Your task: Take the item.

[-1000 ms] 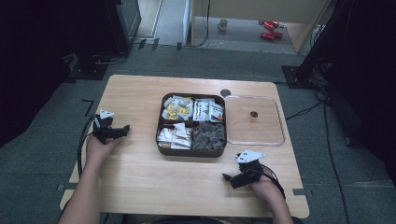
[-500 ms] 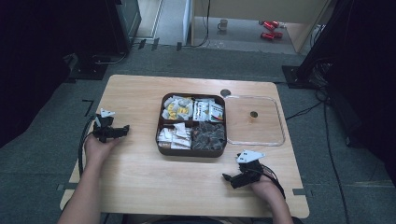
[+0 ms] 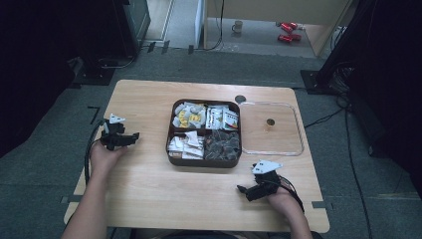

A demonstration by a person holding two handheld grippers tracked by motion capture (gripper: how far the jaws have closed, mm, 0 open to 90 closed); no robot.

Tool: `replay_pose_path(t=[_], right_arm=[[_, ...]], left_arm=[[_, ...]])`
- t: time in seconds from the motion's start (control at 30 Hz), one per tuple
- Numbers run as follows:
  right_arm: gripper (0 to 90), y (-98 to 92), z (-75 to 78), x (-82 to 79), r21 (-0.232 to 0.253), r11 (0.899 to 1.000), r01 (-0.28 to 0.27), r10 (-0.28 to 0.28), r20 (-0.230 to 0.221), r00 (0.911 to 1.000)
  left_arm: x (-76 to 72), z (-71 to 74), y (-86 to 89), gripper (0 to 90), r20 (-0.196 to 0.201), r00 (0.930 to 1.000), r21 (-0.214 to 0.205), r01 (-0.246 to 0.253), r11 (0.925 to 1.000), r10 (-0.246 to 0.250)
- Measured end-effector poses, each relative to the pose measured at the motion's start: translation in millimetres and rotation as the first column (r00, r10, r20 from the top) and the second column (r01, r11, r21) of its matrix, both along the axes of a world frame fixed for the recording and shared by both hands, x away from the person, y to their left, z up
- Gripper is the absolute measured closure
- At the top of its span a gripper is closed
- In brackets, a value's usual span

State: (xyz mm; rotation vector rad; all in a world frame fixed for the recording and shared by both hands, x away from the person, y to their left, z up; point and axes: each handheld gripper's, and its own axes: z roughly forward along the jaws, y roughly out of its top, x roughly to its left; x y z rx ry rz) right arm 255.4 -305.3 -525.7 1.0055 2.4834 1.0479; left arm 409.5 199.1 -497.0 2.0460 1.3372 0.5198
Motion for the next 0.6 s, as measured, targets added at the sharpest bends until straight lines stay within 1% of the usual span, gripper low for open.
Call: replay_pose_path(t=[0.07,0.17,0.2,0.23,0.27,0.4,0.47,0.6], right_arm=[[0.0,0.0,0.0,0.0,0.000,1.000,0.000,0.000,0.000,1.0000],[0.0,0.0,0.0,0.0,0.000,1.000,0.000,0.000,0.000,1.0000],[0.0,0.0,0.0,0.0,0.000,1.000,0.000,0.000,0.000,1.0000],[0.0,0.0,0.0,0.0,0.000,1.000,0.000,0.000,0.000,1.0000],[0.0,0.1,0.0,0.0,0.000,1.000,0.000,0.000,0.000,1.0000],[0.0,0.1,0.0,0.1,0.001,1.000,0.001,-0.001,0.000,1.0000],[0.0,0.1,0.0,0.1,0.001,1.000,0.000,0.000,0.000,1.0000],[0.0,0.2,0.0,0.1,0.000,1.000,0.001,-0.001,0.000,1.0000]], left_arm=[[-0.3,2.2,-1.1,32.9,-0.001,0.9999,-0.002,0.014,0.9999,-0.014],[-0.4,3.6,-2.6,33.0,-0.002,0.9998,-0.005,0.020,0.9998,-0.020],[0.4,4.4,-3.5,33.2,-0.021,0.9996,-0.014,0.020,0.9997,-0.020],[0.4,4.4,-3.5,33.2,-0.021,0.9996,-0.014,0.020,0.9997,-0.020],[1.1,5.7,-3.9,33.2,-0.029,0.9992,-0.031,0.027,0.9991,-0.028],[1.3,9.7,-5.6,33.2,-0.031,0.9986,-0.059,0.041,0.9974,-0.043],[0.9,11.7,-7.1,33.8,-0.029,0.9981,-0.059,0.052,0.9969,-0.054],[0.5,15.3,-11.0,35.1,-0.040,0.9962,-0.045,0.076,0.9961,-0.077]])
